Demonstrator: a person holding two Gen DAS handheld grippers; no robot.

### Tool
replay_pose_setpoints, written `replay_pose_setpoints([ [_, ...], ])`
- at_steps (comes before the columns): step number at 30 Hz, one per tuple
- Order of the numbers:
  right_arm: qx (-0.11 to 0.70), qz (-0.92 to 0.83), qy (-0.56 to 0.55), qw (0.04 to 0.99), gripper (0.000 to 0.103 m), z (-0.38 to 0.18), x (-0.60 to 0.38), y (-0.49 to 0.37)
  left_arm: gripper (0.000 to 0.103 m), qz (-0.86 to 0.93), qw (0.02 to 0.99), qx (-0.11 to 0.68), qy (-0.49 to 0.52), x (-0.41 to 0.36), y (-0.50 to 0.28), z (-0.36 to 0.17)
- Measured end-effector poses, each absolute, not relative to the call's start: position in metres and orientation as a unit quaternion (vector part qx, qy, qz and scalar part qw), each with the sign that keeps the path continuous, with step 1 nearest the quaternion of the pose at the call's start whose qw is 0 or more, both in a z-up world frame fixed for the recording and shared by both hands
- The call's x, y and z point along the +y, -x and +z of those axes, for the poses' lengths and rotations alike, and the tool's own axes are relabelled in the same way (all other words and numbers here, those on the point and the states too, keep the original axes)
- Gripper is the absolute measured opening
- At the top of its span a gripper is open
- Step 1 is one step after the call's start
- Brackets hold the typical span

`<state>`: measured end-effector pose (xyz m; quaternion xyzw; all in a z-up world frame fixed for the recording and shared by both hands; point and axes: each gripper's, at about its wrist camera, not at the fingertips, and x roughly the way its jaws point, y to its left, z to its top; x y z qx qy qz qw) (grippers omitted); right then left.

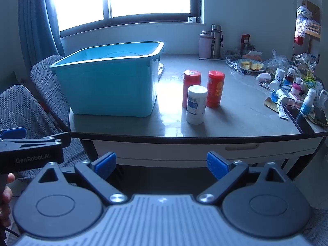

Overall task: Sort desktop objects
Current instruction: 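Move the right gripper toward the white jar with blue label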

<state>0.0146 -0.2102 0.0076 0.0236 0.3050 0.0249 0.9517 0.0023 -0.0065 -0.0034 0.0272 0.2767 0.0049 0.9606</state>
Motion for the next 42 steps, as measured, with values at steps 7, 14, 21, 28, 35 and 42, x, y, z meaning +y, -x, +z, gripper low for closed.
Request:
replay_pose_setpoints([
  [7, 0.29, 0.018, -0.021, 0.957, 0.096, 0.01, -0.212, -0.008, 0.103, -0.001, 0.961, 0.275, -0.026, -0.017, -0.006, -0.009],
  [14, 0.284, 0.013, -0.029, 0.958, 0.096, 0.007, -0.226, -0.013, 0.103, -0.007, 0.962, 0.274, -0.021, -0.023, -0.009, -0.009],
  [21, 0.282, 0.016, -0.037, 0.959, 0.096, 0.002, -0.236, -0.02, 0.103, 0.0, 0.963, 0.27, -0.016, -0.026, -0.017, -0.005],
  [28, 0.276, 0.029, -0.036, 0.96, 0.096, 0.0, -0.245, -0.031, 0.103, -0.003, 0.964, 0.267, -0.009, -0.034, -0.03, -0.008],
  [35, 0.267, 0.023, -0.03, 0.963, 0.096, -0.004, -0.255, -0.042, 0.103, -0.007, 0.964, 0.266, -0.009, -0.044, -0.044, -0.011],
  [42, 0.272, 0.009, -0.025, 0.962, 0.096, -0.009, -0.266, -0.062, 0.103, -0.016, 0.964, 0.263, -0.014, -0.056, -0.059, -0.016],
])
